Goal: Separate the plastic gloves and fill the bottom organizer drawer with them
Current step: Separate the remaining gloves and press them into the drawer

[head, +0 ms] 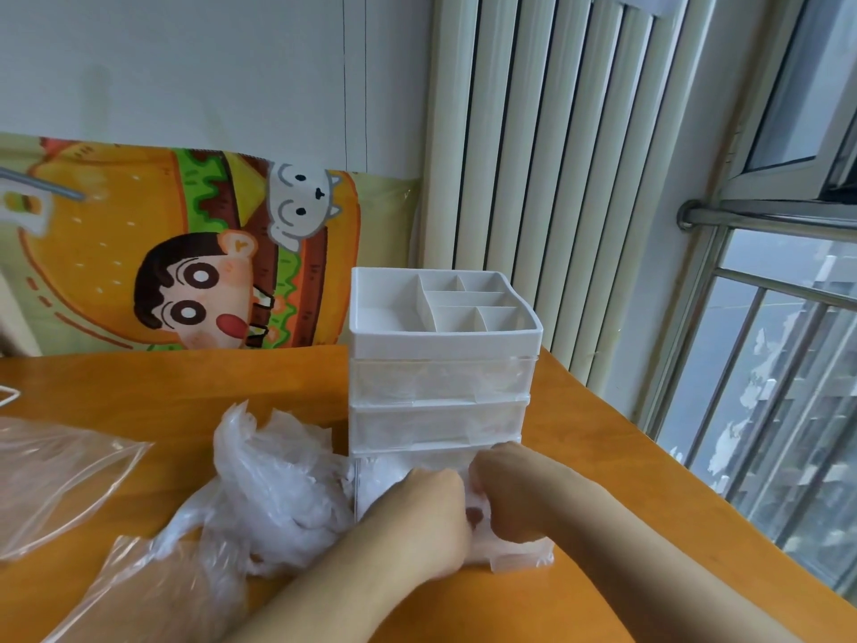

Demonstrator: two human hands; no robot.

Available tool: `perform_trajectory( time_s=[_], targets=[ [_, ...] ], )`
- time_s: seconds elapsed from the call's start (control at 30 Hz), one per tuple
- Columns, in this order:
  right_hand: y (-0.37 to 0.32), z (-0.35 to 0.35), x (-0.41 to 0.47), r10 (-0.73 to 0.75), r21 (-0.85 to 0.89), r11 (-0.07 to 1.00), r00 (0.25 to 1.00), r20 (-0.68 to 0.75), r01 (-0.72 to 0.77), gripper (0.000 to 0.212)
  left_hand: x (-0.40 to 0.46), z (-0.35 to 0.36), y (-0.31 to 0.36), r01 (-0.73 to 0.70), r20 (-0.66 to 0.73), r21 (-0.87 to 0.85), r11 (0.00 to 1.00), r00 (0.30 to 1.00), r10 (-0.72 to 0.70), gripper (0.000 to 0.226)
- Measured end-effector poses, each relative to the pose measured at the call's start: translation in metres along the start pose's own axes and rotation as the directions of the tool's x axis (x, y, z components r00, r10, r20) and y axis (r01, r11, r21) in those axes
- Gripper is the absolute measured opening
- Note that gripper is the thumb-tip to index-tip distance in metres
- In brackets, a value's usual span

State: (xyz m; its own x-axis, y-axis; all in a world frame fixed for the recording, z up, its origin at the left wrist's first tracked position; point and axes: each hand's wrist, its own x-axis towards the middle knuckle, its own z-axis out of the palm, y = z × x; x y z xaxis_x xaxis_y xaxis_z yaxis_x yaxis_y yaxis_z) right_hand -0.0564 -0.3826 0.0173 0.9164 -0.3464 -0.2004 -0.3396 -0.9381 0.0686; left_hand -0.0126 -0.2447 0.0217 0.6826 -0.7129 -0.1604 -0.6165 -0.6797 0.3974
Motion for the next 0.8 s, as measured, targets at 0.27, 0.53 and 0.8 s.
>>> perform_trajectory(
  time_s=[0.27,0.53,0.8],
  targets=[
    [-0.005,0.000,-0.003,0.038,0.074,0.996,0.997,0.067,-0.043,0.031,0.012,-0.004,-0.019,0.107,-0.003,0.028,0.994,0.994,-0.107,0.027],
    [-0.012,0.000,-0.010,0.120,0.140,0.983,0.992,0.023,-0.122,0.036,-0.006,-0.005,-0.016,0.089,-0.177,0.277,0.957,0.983,-0.040,0.050],
    [-0.014,0.015,-0.009,0.136,0.175,0.977,0.986,-0.096,-0.118,0.017,0.004,0.002,-0.011,0.142,-0.075,0.275,0.951,0.989,-0.126,0.041]
  ],
)
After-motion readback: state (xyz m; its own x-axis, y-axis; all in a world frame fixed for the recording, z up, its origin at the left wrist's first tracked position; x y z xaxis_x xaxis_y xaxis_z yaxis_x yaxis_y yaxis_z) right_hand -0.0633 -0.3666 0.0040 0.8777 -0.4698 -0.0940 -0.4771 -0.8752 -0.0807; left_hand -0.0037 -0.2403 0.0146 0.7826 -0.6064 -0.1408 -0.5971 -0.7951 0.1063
